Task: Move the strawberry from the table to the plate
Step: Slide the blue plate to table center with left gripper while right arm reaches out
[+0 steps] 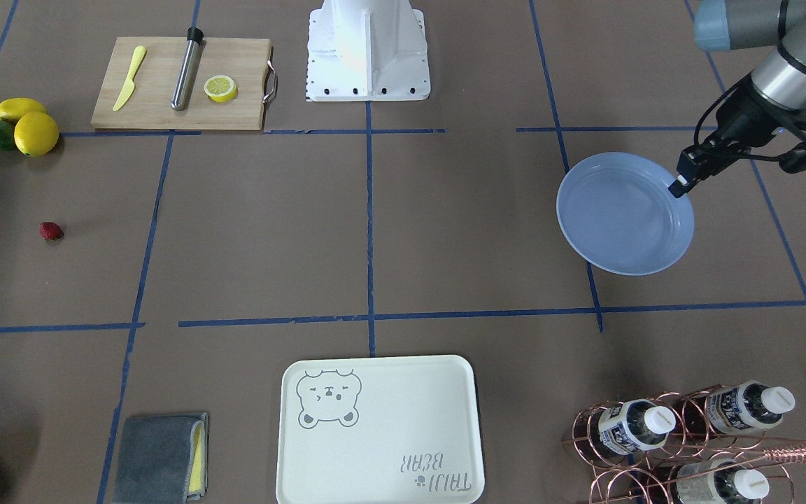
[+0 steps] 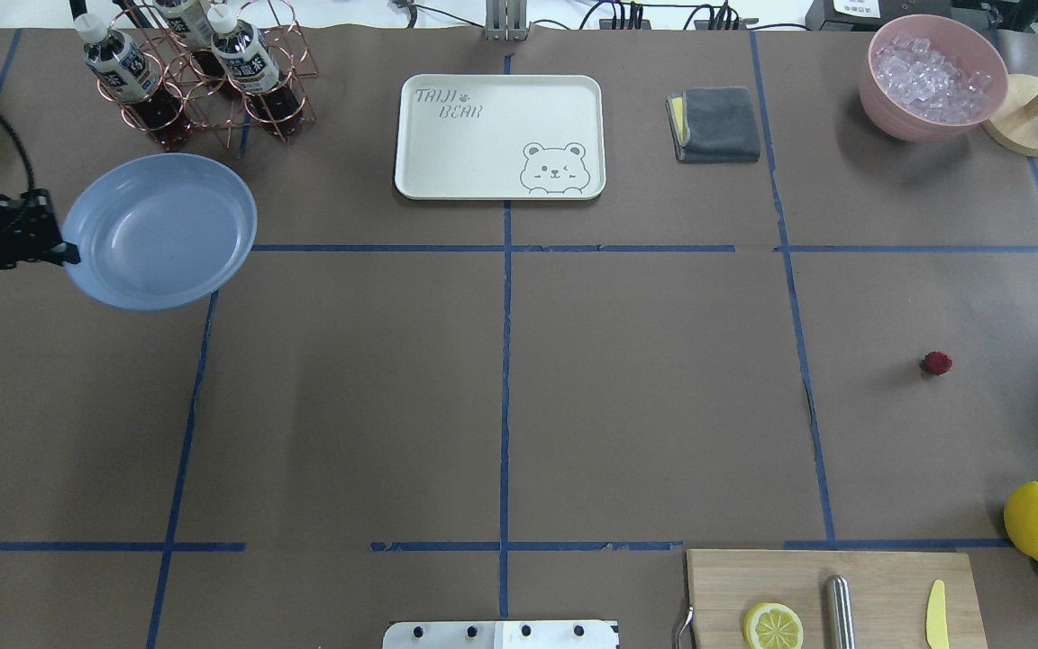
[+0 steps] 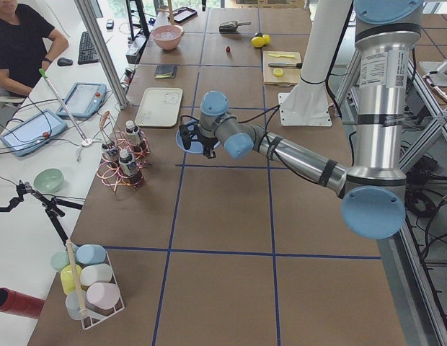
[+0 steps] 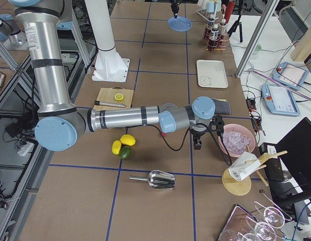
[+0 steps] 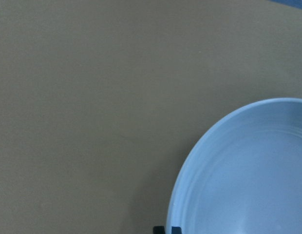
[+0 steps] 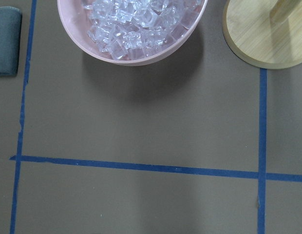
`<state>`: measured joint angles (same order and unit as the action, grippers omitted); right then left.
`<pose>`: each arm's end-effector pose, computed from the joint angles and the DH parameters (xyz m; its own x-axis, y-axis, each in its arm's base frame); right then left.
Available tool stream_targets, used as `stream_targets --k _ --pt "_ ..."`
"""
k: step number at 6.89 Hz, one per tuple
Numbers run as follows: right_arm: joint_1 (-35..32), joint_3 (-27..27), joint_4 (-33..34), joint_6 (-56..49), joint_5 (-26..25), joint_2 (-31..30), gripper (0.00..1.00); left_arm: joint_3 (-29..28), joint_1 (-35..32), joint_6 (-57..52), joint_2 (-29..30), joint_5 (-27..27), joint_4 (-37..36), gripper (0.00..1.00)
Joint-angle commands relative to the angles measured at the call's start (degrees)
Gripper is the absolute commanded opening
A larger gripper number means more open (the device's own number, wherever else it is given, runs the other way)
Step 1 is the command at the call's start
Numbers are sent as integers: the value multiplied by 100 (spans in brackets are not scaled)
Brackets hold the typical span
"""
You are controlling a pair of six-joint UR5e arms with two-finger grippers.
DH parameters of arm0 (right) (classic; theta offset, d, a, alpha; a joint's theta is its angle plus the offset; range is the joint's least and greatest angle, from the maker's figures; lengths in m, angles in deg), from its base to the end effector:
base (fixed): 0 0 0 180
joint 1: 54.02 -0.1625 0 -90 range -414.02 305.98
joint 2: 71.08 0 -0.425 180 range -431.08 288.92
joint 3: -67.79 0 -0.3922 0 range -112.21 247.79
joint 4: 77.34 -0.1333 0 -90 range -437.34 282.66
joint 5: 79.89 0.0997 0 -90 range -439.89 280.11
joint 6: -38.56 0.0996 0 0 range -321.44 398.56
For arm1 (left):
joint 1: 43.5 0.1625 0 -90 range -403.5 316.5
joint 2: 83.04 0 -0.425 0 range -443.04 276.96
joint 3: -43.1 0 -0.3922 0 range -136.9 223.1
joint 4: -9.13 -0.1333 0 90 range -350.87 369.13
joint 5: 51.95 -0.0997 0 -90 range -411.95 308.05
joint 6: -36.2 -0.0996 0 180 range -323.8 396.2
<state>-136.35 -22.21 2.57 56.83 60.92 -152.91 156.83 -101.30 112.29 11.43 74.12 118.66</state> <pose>-0.0195 -0.5655 0.5560 0.6036 -0.0136 0.7972 -0.0658 0.9956 0.0668 0.2061 -0.4675 0.3812 0.4565 -0.3603 -0.8135 0.3524 0.9128 -0.2065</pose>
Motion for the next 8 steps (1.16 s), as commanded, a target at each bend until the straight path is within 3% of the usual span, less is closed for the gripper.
stream_targets --k 1,3,4,6,8 --pt "618 -490 -254 1137 -481 -44 100 -8 1211 1654 955 -668 -344 0" --pt "998 -509 -1708 2282 -634 -506 100 -297 2269 2880 1641 -1328 -362 0" --pt "1234 -527 -1959 2608 -773 -588 100 -751 2664 3206 2114 -1678 -362 0" --pt "1918 -990 -1953 3380 -1132 -598 100 -1010 3185 3315 2312 -2225 -344 0" --pt "2159 -1107 -1909 3534 -1276 -607 100 -1211 3388 3298 2513 -2253 -309 0"
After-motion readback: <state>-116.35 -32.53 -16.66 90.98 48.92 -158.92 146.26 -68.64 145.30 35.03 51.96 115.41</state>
